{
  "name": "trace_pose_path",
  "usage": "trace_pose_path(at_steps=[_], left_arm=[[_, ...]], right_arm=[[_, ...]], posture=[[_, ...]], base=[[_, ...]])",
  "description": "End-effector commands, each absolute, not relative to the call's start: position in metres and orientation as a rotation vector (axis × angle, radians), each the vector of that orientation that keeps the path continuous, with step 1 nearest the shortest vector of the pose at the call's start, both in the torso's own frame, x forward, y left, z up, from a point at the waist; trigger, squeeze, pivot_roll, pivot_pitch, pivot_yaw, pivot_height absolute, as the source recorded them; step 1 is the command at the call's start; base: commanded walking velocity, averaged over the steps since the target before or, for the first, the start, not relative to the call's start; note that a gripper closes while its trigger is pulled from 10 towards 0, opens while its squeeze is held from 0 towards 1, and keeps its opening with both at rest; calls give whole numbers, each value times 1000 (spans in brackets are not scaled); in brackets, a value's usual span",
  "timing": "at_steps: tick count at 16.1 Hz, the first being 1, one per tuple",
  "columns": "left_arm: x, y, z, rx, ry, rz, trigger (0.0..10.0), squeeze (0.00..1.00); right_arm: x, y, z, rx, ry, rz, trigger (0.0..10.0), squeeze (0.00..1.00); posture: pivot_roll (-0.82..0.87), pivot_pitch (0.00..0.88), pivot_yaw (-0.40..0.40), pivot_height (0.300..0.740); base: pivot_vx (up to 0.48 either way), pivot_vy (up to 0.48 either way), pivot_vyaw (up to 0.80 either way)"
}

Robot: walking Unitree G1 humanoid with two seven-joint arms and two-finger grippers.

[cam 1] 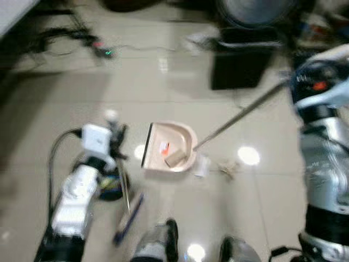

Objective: Sweep floor

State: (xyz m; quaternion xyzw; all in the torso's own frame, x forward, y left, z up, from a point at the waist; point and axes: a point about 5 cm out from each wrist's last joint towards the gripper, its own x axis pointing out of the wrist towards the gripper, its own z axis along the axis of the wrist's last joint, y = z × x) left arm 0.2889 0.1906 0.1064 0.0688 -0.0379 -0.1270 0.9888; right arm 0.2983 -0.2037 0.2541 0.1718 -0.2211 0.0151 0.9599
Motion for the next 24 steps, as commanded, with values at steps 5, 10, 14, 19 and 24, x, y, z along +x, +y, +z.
trace_pose_path(at_steps=[5,10,14,19,24], left_arm=[[292,168,125,136,-111,-281,10000,0],[291,169,129,151,-113,-258,10000,0],[290,169,131,149,-113,-240,10000,0],[292,164,141,168,-142,-215,10000,0],[295,167,143,172,-142,-165,10000,0]], right_arm=[[294,-208,294,393,-564,38,10000,0],[297,-213,298,411,-557,8,10000,0],[300,-215,292,368,-507,-34,10000,0],[307,-213,285,310,-458,-79,10000,0],[310,-208,284,321,-449,-69,10000,0]], posture=[[-52,79,135,740],[-38,71,123,740],[-41,57,106,740],[-27,55,74,740],[-17,51,39,740]], base=[[0,0,726],[0,0,712],[0,0,711],[300,0,0],[323,0,0]])
